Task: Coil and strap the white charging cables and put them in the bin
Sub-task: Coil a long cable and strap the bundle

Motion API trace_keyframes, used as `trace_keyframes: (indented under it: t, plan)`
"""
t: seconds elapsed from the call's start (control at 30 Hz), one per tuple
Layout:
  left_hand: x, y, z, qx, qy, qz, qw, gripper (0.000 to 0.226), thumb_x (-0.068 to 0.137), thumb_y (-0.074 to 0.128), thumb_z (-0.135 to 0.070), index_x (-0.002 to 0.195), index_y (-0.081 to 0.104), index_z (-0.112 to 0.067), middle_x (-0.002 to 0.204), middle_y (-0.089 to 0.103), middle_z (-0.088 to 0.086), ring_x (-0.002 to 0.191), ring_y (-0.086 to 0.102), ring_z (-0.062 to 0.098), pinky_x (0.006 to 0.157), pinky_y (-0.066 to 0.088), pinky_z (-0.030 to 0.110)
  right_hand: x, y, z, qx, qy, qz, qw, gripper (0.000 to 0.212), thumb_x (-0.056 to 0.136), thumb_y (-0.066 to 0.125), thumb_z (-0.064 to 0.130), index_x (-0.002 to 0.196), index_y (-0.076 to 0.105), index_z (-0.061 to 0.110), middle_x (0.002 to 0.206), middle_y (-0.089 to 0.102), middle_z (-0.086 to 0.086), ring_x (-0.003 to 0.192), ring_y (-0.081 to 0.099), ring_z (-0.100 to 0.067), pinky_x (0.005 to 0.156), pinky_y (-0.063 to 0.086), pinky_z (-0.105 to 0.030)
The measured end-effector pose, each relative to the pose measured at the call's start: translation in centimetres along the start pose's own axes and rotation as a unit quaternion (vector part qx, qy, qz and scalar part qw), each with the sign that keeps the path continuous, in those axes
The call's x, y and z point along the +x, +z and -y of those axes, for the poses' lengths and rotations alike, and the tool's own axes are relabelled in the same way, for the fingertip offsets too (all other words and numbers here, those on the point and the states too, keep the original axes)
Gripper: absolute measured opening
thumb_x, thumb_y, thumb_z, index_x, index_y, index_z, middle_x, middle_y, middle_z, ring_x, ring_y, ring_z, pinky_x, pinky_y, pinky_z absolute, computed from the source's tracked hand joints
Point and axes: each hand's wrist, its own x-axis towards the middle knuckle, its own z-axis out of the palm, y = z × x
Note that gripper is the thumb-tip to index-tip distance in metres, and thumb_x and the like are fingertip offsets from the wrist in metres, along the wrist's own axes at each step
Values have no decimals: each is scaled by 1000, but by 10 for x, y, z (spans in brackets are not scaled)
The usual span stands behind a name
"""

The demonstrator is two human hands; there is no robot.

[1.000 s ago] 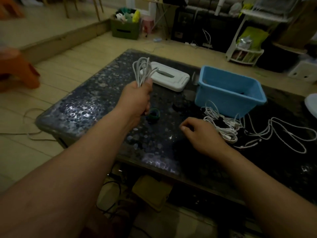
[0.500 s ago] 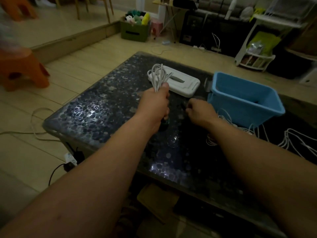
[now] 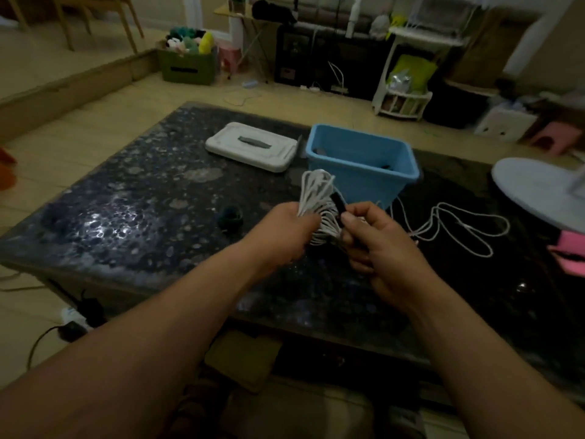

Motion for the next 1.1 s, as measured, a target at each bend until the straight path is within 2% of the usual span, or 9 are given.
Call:
trace_keyframes:
  t: [0.17,0.27,0.37,0.43,0.53,0.67,0.83,1.0,1.1]
  plan:
    - [7,15,5,229,65,3,971,24,101,59,-18,79,69,-19,70,69,-6,62,59,8,54,43,23,-5,8,-7,-65,-26,-12,997,16,102,68,23,91,69,12,61,63,10,51,55,1,49,43,-14]
    - [12,21,1,256,88,10,963,29,99,56,-11,77,64,-29,78,70,-10,70,62,2,59,43,19,5,6,-19,-78,-27,-54,995,20,98,73,27,81,73,17,73,74,1,71,69,-12,70,55,-33]
    - [15,20,-1,248,109,53,961,31,97,57,-7,80,62,-33,83,68,-17,77,62,-13,68,45,13,12,1,-26,-88,-30,-79,993,25,97,74,29,76,72,15,72,70,-4,70,64,-18,72,53,-41]
    - [19,19,0,236,112,104,960,27,95,60,-9,97,64,-36,94,67,-22,87,60,-19,77,44,5,14,0,-28,-72,-27,-88,993,24,98,73,25,77,73,13,70,70,-8,66,62,-18,68,50,-38]
    - [17,18,-1,169,68,149,972,31,91,58,-24,121,66,-22,92,70,-13,77,63,-2,73,50,19,17,-3,-31,-47,-18,-96,994,19,99,71,18,83,72,8,83,75,-21,74,68,-25,77,58,-45]
    - [14,16,5,87,33,140,986,34,109,38,-15,96,70,-20,70,74,-20,66,65,-10,58,46,6,18,-1,-36,-25,-24,-103,994,19,99,71,20,84,72,9,88,78,-17,88,76,-37,92,61,-60]
    - [11,18,3,-7,38,67,997,37,113,39,-21,126,71,-8,119,77,7,113,71,14,96,56,21,17,3,-36,-9,-55,-134,989,20,102,68,21,91,73,6,89,78,-16,85,75,-28,89,62,-52]
    - [13,25,5,-79,56,67,993,34,112,46,-23,129,71,-7,123,76,12,121,70,25,112,51,44,12,1,-33,-3,-84,-163,983,16,102,68,20,98,76,7,92,80,-9,91,78,-24,87,62,-40]
    - [11,32,3,-122,50,50,990,33,112,45,-24,123,74,-11,120,77,9,119,71,22,110,51,41,10,1,-32,-11,-98,-175,980,15,102,69,19,95,75,8,90,80,-7,87,78,-20,83,61,-35]
